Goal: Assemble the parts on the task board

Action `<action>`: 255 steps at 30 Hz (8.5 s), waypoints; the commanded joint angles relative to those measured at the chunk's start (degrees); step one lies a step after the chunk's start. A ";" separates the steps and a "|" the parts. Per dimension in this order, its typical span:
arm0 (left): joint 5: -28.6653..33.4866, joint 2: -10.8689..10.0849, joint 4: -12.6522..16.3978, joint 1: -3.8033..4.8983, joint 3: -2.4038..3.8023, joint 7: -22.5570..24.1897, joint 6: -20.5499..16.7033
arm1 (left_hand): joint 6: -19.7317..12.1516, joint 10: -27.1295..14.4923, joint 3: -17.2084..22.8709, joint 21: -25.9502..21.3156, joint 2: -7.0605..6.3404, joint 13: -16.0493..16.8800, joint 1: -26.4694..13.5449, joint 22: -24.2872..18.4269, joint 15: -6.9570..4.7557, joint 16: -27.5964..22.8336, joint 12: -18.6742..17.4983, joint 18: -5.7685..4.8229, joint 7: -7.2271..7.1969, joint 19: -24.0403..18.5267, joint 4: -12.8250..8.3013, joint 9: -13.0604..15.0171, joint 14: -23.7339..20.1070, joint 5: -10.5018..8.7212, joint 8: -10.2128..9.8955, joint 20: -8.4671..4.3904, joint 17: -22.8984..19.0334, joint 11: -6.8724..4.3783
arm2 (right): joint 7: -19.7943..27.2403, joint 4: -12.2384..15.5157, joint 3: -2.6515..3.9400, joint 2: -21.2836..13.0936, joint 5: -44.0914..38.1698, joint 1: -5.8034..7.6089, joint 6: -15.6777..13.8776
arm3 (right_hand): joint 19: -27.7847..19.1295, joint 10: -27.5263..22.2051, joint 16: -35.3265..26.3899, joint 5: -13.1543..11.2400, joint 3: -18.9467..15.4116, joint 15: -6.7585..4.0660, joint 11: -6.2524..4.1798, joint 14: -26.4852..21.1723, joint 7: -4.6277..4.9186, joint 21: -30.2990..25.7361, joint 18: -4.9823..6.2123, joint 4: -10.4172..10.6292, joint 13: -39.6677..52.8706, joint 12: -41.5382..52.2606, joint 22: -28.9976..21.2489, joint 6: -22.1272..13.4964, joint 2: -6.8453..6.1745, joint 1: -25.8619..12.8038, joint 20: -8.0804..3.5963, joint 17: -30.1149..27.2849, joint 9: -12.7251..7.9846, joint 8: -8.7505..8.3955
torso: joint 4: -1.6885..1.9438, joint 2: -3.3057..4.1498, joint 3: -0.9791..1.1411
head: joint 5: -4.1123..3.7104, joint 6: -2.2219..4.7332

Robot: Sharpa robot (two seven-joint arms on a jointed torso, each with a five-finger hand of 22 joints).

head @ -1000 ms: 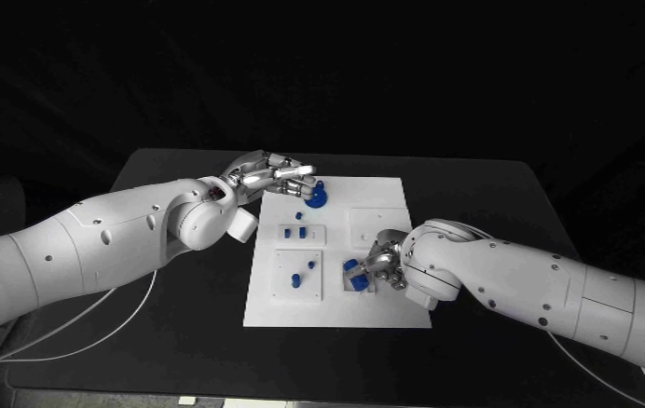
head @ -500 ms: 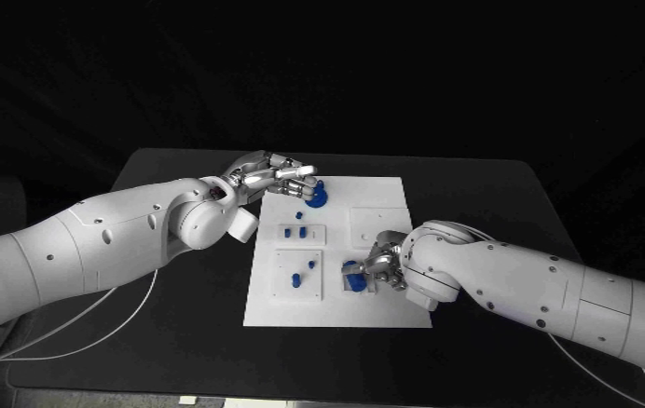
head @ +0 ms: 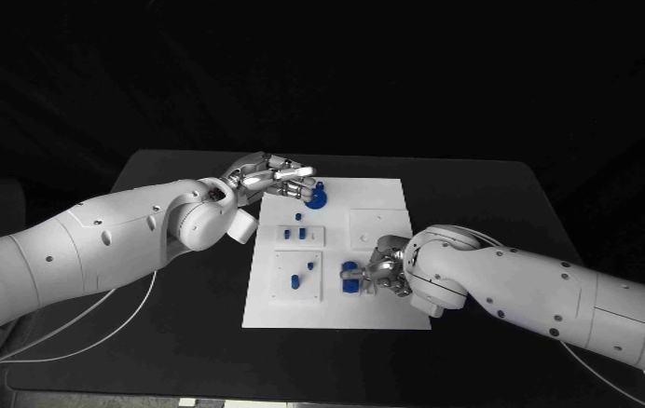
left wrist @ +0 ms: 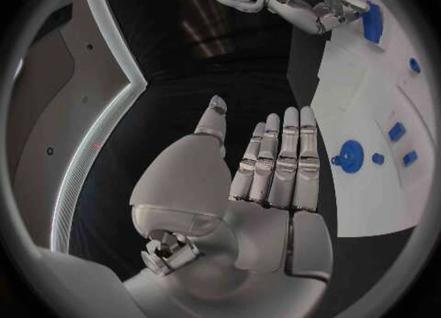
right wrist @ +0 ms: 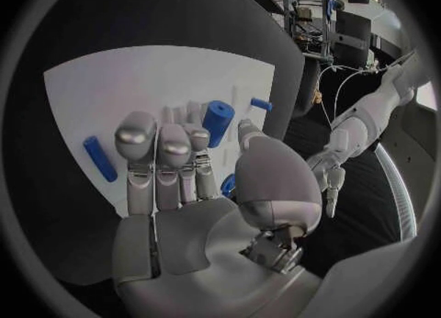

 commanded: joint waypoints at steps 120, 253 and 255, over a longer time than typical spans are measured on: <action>-0.28 -0.31 0.80 0.02 -0.06 1.57 1.02 | 1.07 1.35 -0.61 1.22 1.42 0.08 -0.14 -1.37 -0.11 -0.17 -0.10 0.68 -0.27 -0.24 -1.70 0.06 0.37 -0.36 0.13 -0.03 0.09 -0.46 | -0.59 -4.54 1.65 -6.07 -12.55 -0.43 10.18 | 0.51 1.30 2.23 0.07 14.40 0.77 0.33 0.37 0.04 3.09 -0.76 -12.20 1.17 2.81 6.37 -0.02 -1.46 6.28 0.51 0.24 2.01 -0.38 | -0.22 -0.03 -0.16 | -1.25 -0.70; -0.59 -0.28 0.61 0.02 -0.07 -0.42 2.25 | 0.64 0.91 -0.63 1.51 1.64 0.08 -0.38 -1.82 -0.05 -0.17 -0.09 0.73 -0.13 -0.33 -1.14 0.06 0.25 -0.38 0.13 0.03 0.16 -0.33 | 2.56 -6.78 1.82 1.14 3.53 -2.24 0.19 | 0.61 0.26 0.86 2.17 12.06 0.36 0.11 0.26 0.01 2.19 -0.52 -16.75 -0.11 1.54 6.28 0.58 1.93 7.00 0.14 -0.15 -2.74 -0.39 | -0.30 -0.05 -0.14 | -0.05 -1.69; -0.59 -0.28 0.61 0.02 -0.07 -0.42 2.24 | 0.63 0.88 -0.64 1.54 1.78 0.08 -0.34 -1.86 -0.04 -0.18 -0.10 0.74 -0.12 -0.34 -1.09 0.06 0.24 -0.34 0.13 0.04 0.16 -0.32 | 2.59 -6.84 1.75 1.19 3.51 -2.24 0.22 | 0.60 0.32 0.86 0.64 12.20 0.31 0.24 0.27 0.04 2.16 -0.50 -14.85 -0.10 1.63 6.27 0.60 0.91 7.28 0.18 -0.13 -2.64 -0.36 | -0.31 -0.04 -0.15 | -0.02 -1.77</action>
